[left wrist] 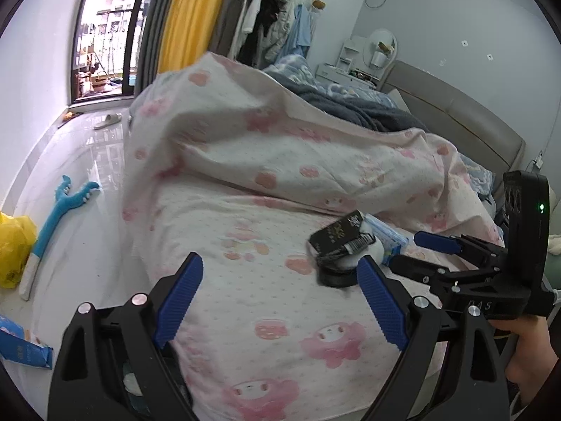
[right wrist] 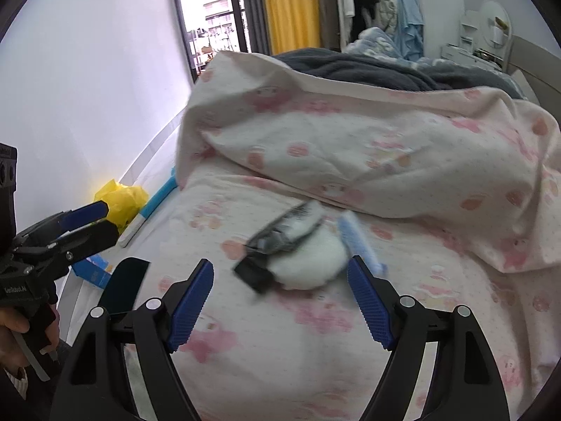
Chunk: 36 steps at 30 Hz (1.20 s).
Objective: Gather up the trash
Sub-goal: 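Grasp the blue tissue pack with the right tool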
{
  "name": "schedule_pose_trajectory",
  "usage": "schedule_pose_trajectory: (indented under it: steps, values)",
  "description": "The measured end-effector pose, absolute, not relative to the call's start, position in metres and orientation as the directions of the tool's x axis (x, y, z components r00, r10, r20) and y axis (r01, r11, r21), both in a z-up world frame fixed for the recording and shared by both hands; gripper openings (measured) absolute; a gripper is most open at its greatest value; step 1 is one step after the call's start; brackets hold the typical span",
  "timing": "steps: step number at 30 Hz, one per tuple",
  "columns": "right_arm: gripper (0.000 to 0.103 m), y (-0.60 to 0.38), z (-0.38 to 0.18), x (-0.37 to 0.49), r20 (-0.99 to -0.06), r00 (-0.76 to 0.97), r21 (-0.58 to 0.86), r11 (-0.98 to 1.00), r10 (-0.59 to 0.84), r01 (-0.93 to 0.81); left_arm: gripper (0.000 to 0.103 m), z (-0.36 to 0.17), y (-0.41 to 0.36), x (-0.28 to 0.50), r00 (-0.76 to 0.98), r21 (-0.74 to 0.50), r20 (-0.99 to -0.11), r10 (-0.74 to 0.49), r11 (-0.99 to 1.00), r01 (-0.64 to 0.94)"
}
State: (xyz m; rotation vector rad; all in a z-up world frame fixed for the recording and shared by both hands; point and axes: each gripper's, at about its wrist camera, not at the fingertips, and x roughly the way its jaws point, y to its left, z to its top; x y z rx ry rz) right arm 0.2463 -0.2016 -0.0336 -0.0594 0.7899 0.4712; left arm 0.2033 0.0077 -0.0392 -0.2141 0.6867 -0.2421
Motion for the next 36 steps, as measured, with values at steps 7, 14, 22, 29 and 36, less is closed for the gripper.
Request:
schedule_pose_trajectory:
  steps: [7, 14, 22, 29, 36]
  values:
    - [0.08, -0.244, -0.037, 0.266, -0.693, 0.612, 0.147, 0.907, 0.38, -0.395, 0.091, -0.061, -0.03, 0.221, 0.699, -0.274, -0.634, -0.33, 0.942, 0.195]
    - [0.08, -0.277, -0.046, 0.287, -0.69, 0.601, 0.197, 0.903, 0.404, -0.381, 0.089, -0.083, -0.056, 0.24, 0.655, -0.326, -0.653, -0.38, 0.922, 0.21]
    - [0.08, -0.286, -0.061, 0.294, -0.711, 0.56, 0.206, 0.887, 0.426, -0.414, 0.068, -0.108, -0.068, 0.263, 0.606, -0.401, -0.667, -0.433, 0.894, 0.198]
    - [0.08, -0.294, -0.065, 0.297, -0.705, 0.544, 0.221, 0.87, 0.455, -0.441, 0.053, -0.112, -0.075, 0.27, 0.607, -0.439, -0.647, -0.46, 0.877, 0.196]
    - [0.079, -0.293, -0.063, 0.303, -0.685, 0.549, 0.236, 0.859, 0.479, -0.455, 0.049, -0.112, -0.083, 0.267, 0.597, -0.406, -0.658, -0.459, 0.884, 0.232]
